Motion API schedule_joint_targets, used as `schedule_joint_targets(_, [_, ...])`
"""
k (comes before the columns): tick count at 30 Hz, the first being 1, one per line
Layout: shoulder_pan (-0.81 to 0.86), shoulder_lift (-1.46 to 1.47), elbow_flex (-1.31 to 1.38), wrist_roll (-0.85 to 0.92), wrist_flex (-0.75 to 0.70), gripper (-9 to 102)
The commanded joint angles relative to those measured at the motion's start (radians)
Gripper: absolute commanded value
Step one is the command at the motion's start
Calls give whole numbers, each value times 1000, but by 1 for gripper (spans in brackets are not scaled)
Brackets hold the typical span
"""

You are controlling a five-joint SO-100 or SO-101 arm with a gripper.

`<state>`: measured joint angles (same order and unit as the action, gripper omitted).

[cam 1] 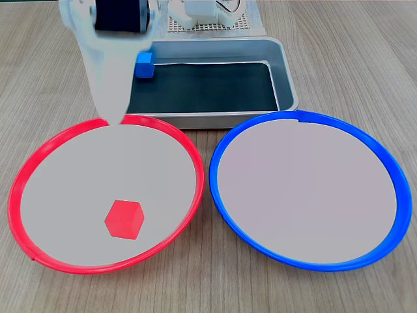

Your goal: Move two blocks tray to matching dishes

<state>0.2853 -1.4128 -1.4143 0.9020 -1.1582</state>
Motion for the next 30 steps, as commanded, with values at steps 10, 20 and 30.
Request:
schedule_joint_targets(10, [166,-554,-649,799,-342,5])
schedule_joint_targets(20, [219,-548,-795,1077,-87,24])
schedule_joint_targets(30, [291,-537,-796,1221,-40,23])
